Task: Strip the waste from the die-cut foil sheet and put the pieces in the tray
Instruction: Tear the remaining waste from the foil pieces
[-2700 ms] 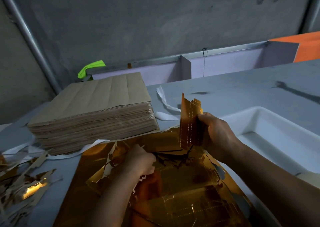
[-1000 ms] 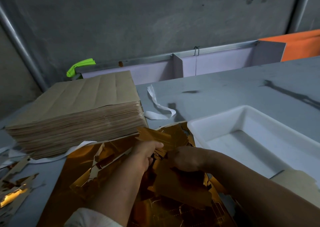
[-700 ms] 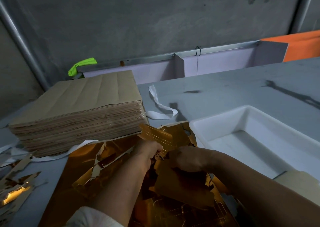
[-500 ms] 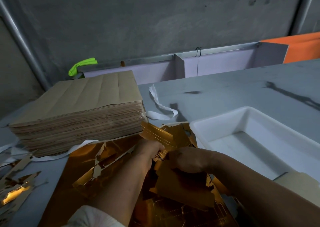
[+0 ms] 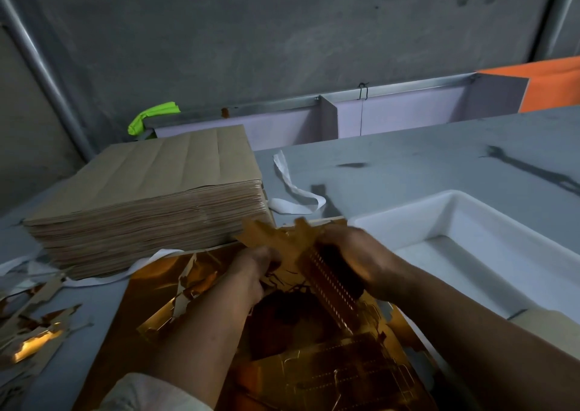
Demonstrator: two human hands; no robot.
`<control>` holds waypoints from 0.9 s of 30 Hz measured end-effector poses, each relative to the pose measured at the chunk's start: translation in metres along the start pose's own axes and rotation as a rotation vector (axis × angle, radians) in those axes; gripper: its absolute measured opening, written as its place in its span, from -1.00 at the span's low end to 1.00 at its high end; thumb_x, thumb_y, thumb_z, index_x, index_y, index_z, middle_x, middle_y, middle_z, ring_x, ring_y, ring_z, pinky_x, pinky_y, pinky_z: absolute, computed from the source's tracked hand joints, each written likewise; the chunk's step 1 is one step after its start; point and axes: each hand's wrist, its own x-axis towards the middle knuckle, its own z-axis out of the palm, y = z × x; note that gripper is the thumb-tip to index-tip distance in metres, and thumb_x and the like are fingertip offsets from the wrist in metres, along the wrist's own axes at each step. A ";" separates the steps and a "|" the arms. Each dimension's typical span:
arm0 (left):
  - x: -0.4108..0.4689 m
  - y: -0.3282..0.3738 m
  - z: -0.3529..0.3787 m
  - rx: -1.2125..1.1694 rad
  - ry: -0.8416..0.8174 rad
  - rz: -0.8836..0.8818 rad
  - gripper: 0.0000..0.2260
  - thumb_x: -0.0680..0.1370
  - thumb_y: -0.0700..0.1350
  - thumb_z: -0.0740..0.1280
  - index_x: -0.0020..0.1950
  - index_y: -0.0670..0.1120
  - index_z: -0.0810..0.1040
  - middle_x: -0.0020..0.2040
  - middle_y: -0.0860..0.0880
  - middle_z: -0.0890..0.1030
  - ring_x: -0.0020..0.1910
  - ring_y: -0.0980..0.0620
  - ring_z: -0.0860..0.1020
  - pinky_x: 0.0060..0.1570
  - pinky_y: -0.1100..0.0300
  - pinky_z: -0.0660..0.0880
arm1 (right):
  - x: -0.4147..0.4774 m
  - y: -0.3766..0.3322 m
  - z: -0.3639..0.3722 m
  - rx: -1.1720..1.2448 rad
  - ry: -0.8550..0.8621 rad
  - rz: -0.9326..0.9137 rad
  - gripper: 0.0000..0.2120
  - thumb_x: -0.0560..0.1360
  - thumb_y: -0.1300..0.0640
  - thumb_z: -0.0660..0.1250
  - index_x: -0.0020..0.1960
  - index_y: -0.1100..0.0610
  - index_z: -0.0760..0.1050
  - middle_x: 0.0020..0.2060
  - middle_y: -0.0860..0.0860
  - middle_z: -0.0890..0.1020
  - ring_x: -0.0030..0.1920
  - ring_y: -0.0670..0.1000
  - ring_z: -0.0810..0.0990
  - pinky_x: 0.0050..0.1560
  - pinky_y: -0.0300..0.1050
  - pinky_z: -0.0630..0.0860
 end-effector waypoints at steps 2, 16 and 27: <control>-0.004 0.000 -0.008 -0.037 0.000 -0.013 -0.96 0.55 -0.30 0.32 -0.05 -0.19 0.54 -0.10 -0.20 0.62 -0.07 -0.17 0.59 -0.01 -0.06 0.57 | -0.002 -0.001 -0.005 0.216 0.103 0.035 -0.69 0.64 0.03 0.16 0.18 0.23 0.51 0.07 0.29 0.64 0.06 0.28 0.64 0.13 0.16 0.53; -0.046 -0.033 -0.049 -0.118 -0.111 -0.063 -0.63 0.36 -0.29 0.43 0.15 -0.23 0.54 -0.07 -0.28 0.69 -0.07 -0.27 0.67 -0.03 -0.10 0.58 | -0.001 -0.002 -0.004 0.313 0.241 0.009 -0.74 0.65 0.04 0.15 0.09 0.20 0.52 -0.16 0.15 0.66 -0.23 0.10 0.65 -0.28 -0.03 0.50; -0.071 -0.053 -0.036 -0.120 -0.271 -0.067 -0.68 0.24 -0.26 0.36 -0.01 -0.27 0.59 -0.25 -0.21 0.68 -0.29 -0.15 0.66 -0.26 0.05 0.56 | -0.003 0.004 0.006 -0.200 -0.006 -0.123 -0.80 0.61 0.09 0.25 -0.14 0.17 0.49 -0.26 0.07 0.50 -0.18 0.03 0.49 -0.07 -0.06 0.38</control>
